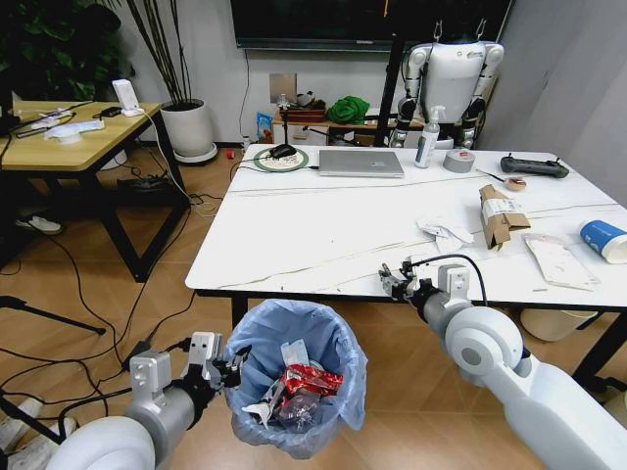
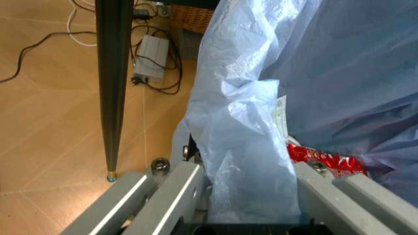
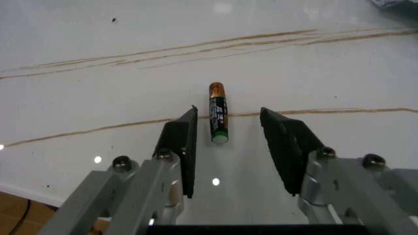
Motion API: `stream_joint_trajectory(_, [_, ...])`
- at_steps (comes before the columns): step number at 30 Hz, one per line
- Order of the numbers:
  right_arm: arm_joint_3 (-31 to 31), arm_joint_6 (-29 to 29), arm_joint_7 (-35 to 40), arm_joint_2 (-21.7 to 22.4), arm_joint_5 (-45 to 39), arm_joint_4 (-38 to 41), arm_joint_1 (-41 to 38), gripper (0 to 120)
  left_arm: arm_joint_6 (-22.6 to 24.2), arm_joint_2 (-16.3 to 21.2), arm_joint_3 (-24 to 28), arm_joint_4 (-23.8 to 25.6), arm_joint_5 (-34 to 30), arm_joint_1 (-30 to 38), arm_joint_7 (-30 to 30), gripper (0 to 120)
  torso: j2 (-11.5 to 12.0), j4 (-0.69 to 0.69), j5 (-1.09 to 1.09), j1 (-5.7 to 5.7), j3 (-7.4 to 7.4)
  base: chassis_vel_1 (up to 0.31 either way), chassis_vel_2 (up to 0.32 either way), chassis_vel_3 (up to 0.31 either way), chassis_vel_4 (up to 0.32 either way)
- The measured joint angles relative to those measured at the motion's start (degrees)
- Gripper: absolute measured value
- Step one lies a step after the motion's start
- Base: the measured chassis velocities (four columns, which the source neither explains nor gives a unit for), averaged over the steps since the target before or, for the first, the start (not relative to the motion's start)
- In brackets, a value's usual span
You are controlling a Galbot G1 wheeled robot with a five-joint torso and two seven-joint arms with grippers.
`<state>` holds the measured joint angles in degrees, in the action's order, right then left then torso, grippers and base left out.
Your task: Pick up the trash bin and place the trash from the table into it.
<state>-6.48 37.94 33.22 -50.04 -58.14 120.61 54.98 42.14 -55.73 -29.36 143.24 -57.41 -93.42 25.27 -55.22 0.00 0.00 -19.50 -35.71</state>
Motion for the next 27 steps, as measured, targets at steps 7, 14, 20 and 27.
stream_joint_trajectory(7, [0.3, 0.0, -1.0, 0.2, 1.4, -0.2, 0.0, 6, 0.0, 0.0, 0.1, 0.0, 0.2, 0.2, -0.4, 2, 0.0, 0.0, 0.01, 0.0, 0.0, 0.0, 0.0, 0.0, 0.0])
stream_joint_trajectory(14, [0.2, -1.4, -3.4, 0.2, 1.0, 0.4, -0.1, 0, 0.0, 0.1, 0.0, 0.0, 0.1, 0.3, -0.4, 2, 0.0, 0.0, 0.01, 0.0, 0.0, 0.0, 0.0, 0.0, 0.0])
stream_joint_trajectory(20, [-0.8, -3.5, -7.7, 0.7, 0.0, 5.4, -0.2, 0, 0.0, 0.2, -0.1, 0.0, 0.0, 0.4, -0.4, 2, 0.0, 0.0, 0.01, 0.0, 0.0, 0.0, 0.0, 0.0, 0.0])
stream_joint_trajectory(27, [-1.8, -10.2, -28.4, 3.3, 1.6, 11.3, 1.8, 0, 0.0, 0.0, 0.0, 0.0, -0.6, 0.8, 0.2, 2, 0.0, -0.01, 0.0, 0.0, 0.0, 0.0, 0.0, 0.0, 0.0])
